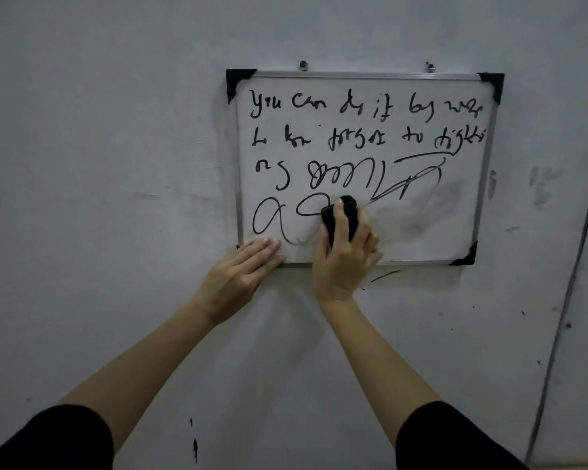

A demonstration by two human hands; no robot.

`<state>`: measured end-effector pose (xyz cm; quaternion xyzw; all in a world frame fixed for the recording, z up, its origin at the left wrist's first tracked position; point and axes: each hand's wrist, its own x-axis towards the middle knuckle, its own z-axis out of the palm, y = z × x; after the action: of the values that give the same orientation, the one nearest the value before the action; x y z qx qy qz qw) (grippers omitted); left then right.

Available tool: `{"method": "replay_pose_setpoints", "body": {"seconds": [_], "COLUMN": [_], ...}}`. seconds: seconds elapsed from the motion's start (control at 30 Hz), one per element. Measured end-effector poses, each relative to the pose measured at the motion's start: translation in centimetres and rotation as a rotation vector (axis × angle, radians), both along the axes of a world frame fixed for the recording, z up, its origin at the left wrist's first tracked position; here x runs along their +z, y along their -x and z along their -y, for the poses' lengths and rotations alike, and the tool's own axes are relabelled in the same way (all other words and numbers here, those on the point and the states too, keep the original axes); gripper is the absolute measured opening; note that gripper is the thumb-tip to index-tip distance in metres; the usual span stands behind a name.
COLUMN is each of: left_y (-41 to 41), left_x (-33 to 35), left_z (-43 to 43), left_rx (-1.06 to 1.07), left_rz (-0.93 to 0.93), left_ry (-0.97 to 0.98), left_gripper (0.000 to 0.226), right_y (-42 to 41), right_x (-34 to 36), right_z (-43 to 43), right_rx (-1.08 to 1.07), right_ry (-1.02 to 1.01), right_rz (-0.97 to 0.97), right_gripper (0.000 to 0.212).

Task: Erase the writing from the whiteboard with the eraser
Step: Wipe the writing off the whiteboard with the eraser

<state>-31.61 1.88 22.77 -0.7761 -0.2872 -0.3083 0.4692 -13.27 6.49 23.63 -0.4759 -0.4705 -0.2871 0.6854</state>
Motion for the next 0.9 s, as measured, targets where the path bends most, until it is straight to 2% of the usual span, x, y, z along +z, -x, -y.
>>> {"method": "replay_pose_setpoints", "body": {"seconds": [0.03,0.13,0.2,0.27,0.4,0.47,0.53,0.6,0.67,0.73,0.83,0.9], "left_y": [0.0,0.0,0.1,0.3,0.5,0.4,0.2,0.0,0.1,0.4,0.5,0.3], "left_x": [0.0,0.1,0.1,0.2,0.3,0.3,0.2,0.2,0.4,1.0,2.2,2.9], "left_z": [0.1,0.2,0.2,0.2,0.1,0.1,0.3,0.8,1.5,1.8,1.8,1.7], "left_rx": [0.002,0.003,-0.006,-0.008,-0.012,-0.007,0.001,0.010,0.038,0.086,0.125,0.136], "left_rz": [-0.003,-0.003,-0.017,-0.030,-0.026,-0.023,0.003,0.064,0.139,0.204,0.348,0.406], "left_ry": [0.000,0.006,0.019,0.027,0.029,0.029,0.027,0.030,0.045,0.067,0.103,0.117], "left_gripper": [0.038,0.035,0.037,0.039,0.038,0.036,0.031,0.024,0.026,0.039,0.067,0.077], "right_y": [0.7,1.5,0.6,-0.5,-0.7,0.6,1.7,1.5,0.1,-1.2,-1.8,-0.7], "right_x": [-0.6,-4.2,-5.2,-4.4,-0.5,0.1,-1.1,-3.4,-4.3,-3.3,0.1,2.0], "right_z": [0.2,0.7,0.7,0.6,0.2,0.3,0.5,0.6,0.4,0.2,-0.1,-0.1], "right_rx": [-0.003,0.005,0.012,-0.001,-0.054,-0.045,-0.041,-0.025,-0.019,-0.019,-0.001,0.008], "right_ry": [-0.009,-0.064,-0.092,-0.076,-0.020,-0.024,-0.058,-0.095,-0.118,-0.100,-0.038,-0.002], "right_rz": [0.054,0.403,0.520,0.494,0.205,0.127,0.217,0.442,0.575,0.499,0.162,0.012], "right_gripper": [0.043,0.048,0.050,0.049,0.041,0.041,0.045,0.048,0.052,0.051,0.044,0.040]}}
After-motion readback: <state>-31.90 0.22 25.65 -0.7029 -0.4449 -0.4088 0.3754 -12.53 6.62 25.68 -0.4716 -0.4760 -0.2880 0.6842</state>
